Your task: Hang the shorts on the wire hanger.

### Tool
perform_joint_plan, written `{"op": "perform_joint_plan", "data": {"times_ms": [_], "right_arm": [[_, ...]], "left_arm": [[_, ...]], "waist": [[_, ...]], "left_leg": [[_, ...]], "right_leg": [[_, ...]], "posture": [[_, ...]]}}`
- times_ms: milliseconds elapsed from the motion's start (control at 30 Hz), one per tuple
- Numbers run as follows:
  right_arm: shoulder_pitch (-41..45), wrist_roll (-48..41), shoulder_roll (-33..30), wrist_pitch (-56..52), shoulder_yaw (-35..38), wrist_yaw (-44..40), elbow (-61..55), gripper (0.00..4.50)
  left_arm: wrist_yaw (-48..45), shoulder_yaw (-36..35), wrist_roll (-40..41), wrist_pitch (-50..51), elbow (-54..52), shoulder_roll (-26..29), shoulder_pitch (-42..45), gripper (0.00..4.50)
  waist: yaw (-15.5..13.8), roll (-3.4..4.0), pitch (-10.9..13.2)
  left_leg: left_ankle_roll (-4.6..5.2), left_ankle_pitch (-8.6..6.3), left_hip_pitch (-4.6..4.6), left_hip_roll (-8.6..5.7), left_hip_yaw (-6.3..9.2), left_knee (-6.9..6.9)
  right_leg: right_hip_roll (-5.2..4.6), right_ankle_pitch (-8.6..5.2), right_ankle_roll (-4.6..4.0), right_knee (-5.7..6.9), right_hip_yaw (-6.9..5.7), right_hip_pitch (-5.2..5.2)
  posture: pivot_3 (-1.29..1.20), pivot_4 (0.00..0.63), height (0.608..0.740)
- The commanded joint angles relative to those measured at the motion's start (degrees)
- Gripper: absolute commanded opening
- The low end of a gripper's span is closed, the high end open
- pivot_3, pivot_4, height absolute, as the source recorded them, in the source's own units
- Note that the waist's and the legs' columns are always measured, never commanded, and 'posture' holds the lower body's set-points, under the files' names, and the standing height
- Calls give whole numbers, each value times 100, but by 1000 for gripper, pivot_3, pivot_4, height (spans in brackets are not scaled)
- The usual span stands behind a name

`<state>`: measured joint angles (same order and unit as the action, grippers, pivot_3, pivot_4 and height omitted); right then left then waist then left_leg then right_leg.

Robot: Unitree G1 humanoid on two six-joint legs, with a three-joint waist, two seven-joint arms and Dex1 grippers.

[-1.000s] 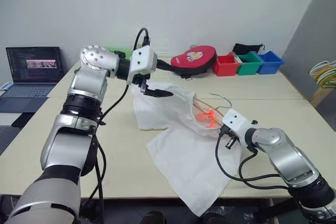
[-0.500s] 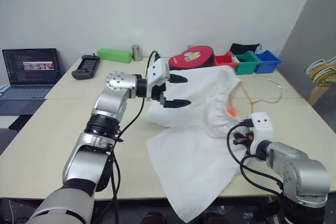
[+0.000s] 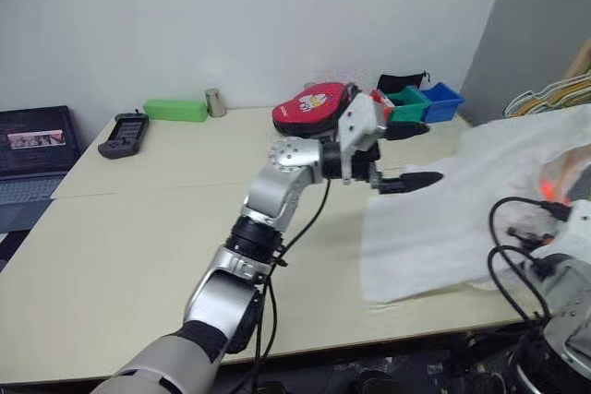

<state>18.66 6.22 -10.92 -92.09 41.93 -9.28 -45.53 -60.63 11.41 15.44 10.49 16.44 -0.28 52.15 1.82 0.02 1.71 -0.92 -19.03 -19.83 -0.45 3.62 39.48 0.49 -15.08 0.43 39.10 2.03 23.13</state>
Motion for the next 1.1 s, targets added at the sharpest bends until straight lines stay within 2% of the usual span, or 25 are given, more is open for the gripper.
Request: {"op": "perform_joint_plan", "data": {"times_ms": [33,333,700,1100], "right_arm": [[295,201,-445,-41,354,170,201,0],[1094,53,-1704,51,848,127,1832,0],[1939,-264,-3154,1147,1051,179,4470,0],[2579,-629,-4104,1866,1612,585,6697,0]], "left_arm": [[267,36,7,-191,12,-278,220,4359],[558,69,-104,-546,443,-658,532,4359],[630,96,-141,-770,636,-791,721,4359],[675,180,-171,-823,598,-793,676,4359]], "waist": [[25,3,-2],[155,19,-11],[134,27,-7],[109,29,-3]], "left_leg": [[0,0,5,0,-15,-14],[1,0,36,1,-80,-60],[3,-1,37,1,-103,-64],[14,-8,76,3,-175,-81]], "right_leg": [[0,0,1,-2,13,0],[6,-13,21,-12,64,1],[7,-15,25,-18,84,1],[14,-30,52,-17,155,1]], "posture": [[-86,0,740],[-75,0,740],[-57,0,740],[-49,0,740]]}}
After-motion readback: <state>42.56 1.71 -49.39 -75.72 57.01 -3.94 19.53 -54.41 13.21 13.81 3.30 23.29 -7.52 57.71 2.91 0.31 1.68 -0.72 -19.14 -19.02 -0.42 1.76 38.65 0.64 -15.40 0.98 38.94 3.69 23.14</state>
